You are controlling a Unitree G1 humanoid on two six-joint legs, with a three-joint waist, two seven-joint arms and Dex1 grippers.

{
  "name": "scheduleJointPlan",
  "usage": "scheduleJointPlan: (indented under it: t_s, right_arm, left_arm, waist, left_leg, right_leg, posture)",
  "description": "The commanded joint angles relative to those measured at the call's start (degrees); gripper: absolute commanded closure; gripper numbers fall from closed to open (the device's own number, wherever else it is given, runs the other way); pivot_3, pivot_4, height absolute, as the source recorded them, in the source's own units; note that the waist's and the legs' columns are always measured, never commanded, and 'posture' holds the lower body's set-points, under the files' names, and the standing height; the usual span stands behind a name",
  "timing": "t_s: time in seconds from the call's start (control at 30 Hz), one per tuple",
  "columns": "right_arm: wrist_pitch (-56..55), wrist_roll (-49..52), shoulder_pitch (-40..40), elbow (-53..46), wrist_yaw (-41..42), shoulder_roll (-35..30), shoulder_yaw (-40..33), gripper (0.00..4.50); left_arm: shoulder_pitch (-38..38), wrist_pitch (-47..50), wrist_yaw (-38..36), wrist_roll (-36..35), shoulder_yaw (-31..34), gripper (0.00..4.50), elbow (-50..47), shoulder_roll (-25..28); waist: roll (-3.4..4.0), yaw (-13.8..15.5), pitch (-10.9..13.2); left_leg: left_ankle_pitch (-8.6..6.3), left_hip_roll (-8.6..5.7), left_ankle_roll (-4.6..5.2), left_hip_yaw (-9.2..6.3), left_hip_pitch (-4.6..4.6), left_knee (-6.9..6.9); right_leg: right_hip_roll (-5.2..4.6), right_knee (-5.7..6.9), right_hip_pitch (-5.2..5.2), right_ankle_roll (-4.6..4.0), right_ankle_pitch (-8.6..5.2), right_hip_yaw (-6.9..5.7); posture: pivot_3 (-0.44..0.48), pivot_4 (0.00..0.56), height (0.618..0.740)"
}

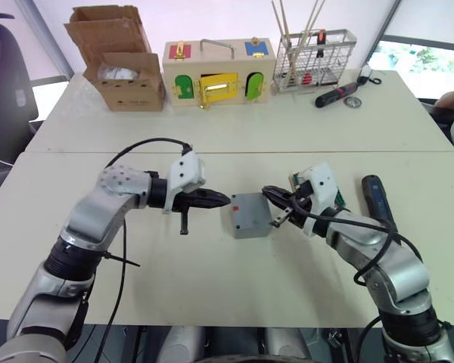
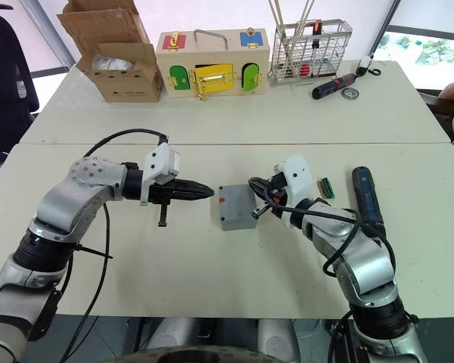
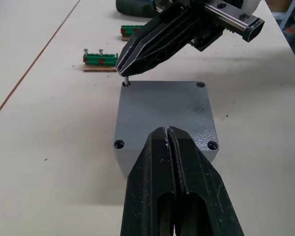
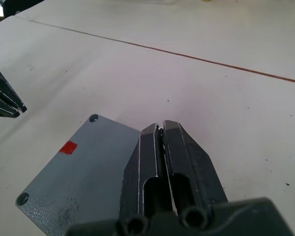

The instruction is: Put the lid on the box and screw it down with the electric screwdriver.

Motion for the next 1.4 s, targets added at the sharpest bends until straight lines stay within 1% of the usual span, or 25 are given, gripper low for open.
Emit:
scheduleJointPlan:
  t_s: [0.03, 0.4, 0.5, 0.57, 0.63, 0.67, 0.77, 0.8, 0.87, 0.97, 1.03, 1.1, 1.17, 1.27, 1.37, 1.4]
  right_arm:
    - [-1.72, -0.36, -0.07, -0.48, 0.32, 0.58, 0.12, 4.48]
    - [-2.89, -1.54, -0.77, 1.57, 2.03, -0.16, 0.35, 4.48]
    - [-3.91, -1.83, -1.58, 1.25, 2.01, 0.13, -0.22, 3.68]
    - [-3.38, -1.09, -2.23, 0.57, 2.04, 0.17, -1.2, 2.66]
    - [-2.78, -0.28, -2.87, -0.14, 2.21, -0.12, -2.2, 1.56]
    - [-2.6, -0.08, -3.04, -0.32, 2.3, -0.25, -2.44, 1.12]
    - [-1.29, 0.93, -3.51, -1.53, 2.31, -0.63, -3.62, 0.3]
    - [0.69, 3.38, -3.68, -2.81, 2.44, -0.63, -6.08, 0.05]
    - [3.88, 7.45, -3.55, -4.76, 3.08, -1.2, -10.01, 0.02]
    - [7.28, 11.57, 0.57, -6.34, 8.1, -7.07, -14.33, 0.02]
    - [9.37, 13.62, 4.54, -6.98, 12.56, -12.58, -14.08, 0.02]
    - [9.85, 15.08, 6.99, -7.7, 15.41, -16.06, -13.35, 0.02]
    - [10.37, 16.61, 7.74, -7.93, 16.47, -16.81, -12.41, 0.02]
    - [9.23, 16.04, 7.86, -7.46, 16.74, -16.53, -8.79, 0.02]
    - [8.6, 15.71, 7.23, -6.42, 17.1, -15.8, -5.35, 0.02]
    - [8.42, 15.66, 6.98, -6.14, 17.09, -15.51, -4.43, 0.02]
  left_arm:
    - [-1.13, -0.15, 0.41, -0.28, 0.47, 4.5, -1.65, -0.04]
    - [-0.65, -1.63, 0.2, 0.67, 0.25, 4.5, -0.16, 0.25]
    - [-0.51, -2.03, -0.04, 0.74, 0.44, 4.5, 0.53, 0.22]
    - [-0.11, -1.34, -0.24, -0.12, 0.92, 4.5, 1.0, 0.05]
    - [1.2, -2.49, -0.98, 0.55, 0.41, 4.5, 1.73, 0.64]
    - [1.57, -2.99, -1.21, 0.93, 0.18, 4.5, 1.92, 0.84]
    - [2.02, -2.53, -0.97, 0.59, 0.56, 4.5, 2.12, 0.48]
    - [2.39, -2.54, -1.04, 0.66, 0.64, 4.5, 2.45, 0.62]
    - [3.05, -3.02, -1.09, 1.22, 0.55, 4.5, 3.13, 0.99]
    - [4.32, -4.34, -1.08, 2.35, -0.14, 4.5, 4.35, 0.94]
    - [4.83, -5.26, -0.97, 3.47, -1.21, 4.5, 4.82, 0.57]
    - [5.13, -6.5, -1.02, 4.85, -2.23, 4.5, 5.42, 0.37]
    - [5.36, -7.75, -0.91, 6.03, -3.39, 4.5, 6.68, -0.31]
    - [5.18, -8.51, -0.62, 6.28, -4.58, 4.5, 9.01, -2.86]
    - [4.13, -10.96, -0.02, 8.44, -5.79, 4.5, 11.77, -4.66]
    - [3.78, -11.45, 0.06, 8.84, -5.95, 4.5, 12.55, -5.04]
  waist:
    - [0.0, -0.01, 0.0]
    - [0.0, 0.02, 0.0]
    - [0.0, 0.0, 0.0]
    - [0.0, -0.02, 0.0]
    - [0.0, -0.06, 0.0]
    - [0.0, -0.06, 0.0]
    - [0.0, 0.03, 0.0]
    - [0.0, 0.09, 0.0]
    - [0.0, 0.19, 0.0]
    - [0.0, 0.43, 0.0]
    - [-0.01, 0.57, 0.0]
    - [-0.01, 0.42, 0.0]
    - [-0.01, 0.24, 0.0]
    - [-0.01, 0.1, 0.0]
    - [-0.01, 0.19, 0.0]
    - [-0.02, 0.29, 0.0]
  left_leg:
    - [0.0, 0.0, 0.0, 0.0, 0.0, 0.0]
    - [0.0, 0.0, 0.0, 0.0, 0.0, 0.0]
    - [0.0, 0.0, 0.0, 0.0, 0.0, 0.0]
    - [0.0, 0.0, 0.0, 0.0, 0.0, 0.0]
    - [0.0, 0.0, 0.0, 0.0, 0.0, 0.0]
    - [0.0, 0.0, 0.0, 0.0, 0.0, 0.0]
    - [0.0, 0.0, 0.0, 0.0, 0.0, 0.0]
    - [0.0, 0.0, 0.0, 0.0, 0.0, 0.0]
    - [0.0, 0.0, 0.0, 0.0, 0.0, 0.0]
    - [0.0, -0.01, 0.0, 0.0, 0.0, 0.0]
    - [-0.02, -0.02, 0.03, -0.03, 0.0, -0.01]
    - [-0.03, -0.03, 0.05, -0.03, -0.01, -0.01]
    - [-0.03, -0.02, 0.06, 0.01, 0.0, 0.0]
    - [-0.16, 0.03, 0.28, 0.01, 0.06, 0.0]
    - [-0.11, 0.03, 0.2, 0.01, 0.05, 0.03]
    - [-0.01, 0.03, 0.03, 0.01, 0.05, 0.04]
  right_leg:
    - [0.0, 0.0, 0.0, 0.0, 0.0, 0.0]
    - [0.0, 0.0, 0.0, 0.0, 0.0, 0.0]
    - [0.0, 0.0, 0.0, 0.0, 0.0, 0.0]
    - [0.0, 0.0, 0.0, 0.0, 0.0, 0.0]
    - [0.0, 0.0, 0.0, 0.0, 0.0, 0.0]
    - [0.0, 0.0, 0.0, 0.0, 0.0, 0.0]
    - [0.0, 0.0, 0.0, 0.0, 0.0, 0.0]
    - [0.0, 0.0, 0.0, 0.0, 0.0, 0.0]
    - [-0.02, 0.0, 0.0, 0.0, 0.0, 0.0]
    - [-0.02, -0.01, 0.01, 0.0, 0.0, 0.0]
    - [-0.03, -0.03, 0.05, 0.0, 0.0, -0.02]
    - [-0.04, -0.06, 0.08, 0.0, 0.0, -0.02]
    - [-0.04, -0.05, 0.08, 0.0, 0.0, 0.0]
    - [-0.01, 0.0, 0.09, 0.0, 0.0, 0.01]
    - [0.0, 0.0, 0.08, 0.0, 0.0, 0.0]
    - [-0.01, 0.0, 0.09, 0.0, 0.0, 0.0]
  posture:
    - [0.0, 0.15, 0.74]
    - [0.0, 0.15, 0.74]
    - [0.0, 0.15, 0.74]
    - [0.0, 0.15, 0.74]
    - [0.0, 0.15, 0.74]
    - [0.0, 0.15, 0.74]
    - [0.0, 0.15, 0.74]
    - [0.0, 0.15, 0.74]
    - [0.0, 0.15, 0.74]
    - [0.0, 0.15, 0.74]
    - [0.0, 0.15, 0.74]
    - [0.0, 0.15, 0.74]
    - [0.0, 0.15, 0.74]
    - [0.0, 0.15, 0.74]
    - [0.0, 0.15, 0.74]
    - [0.0, 0.15, 0.74]
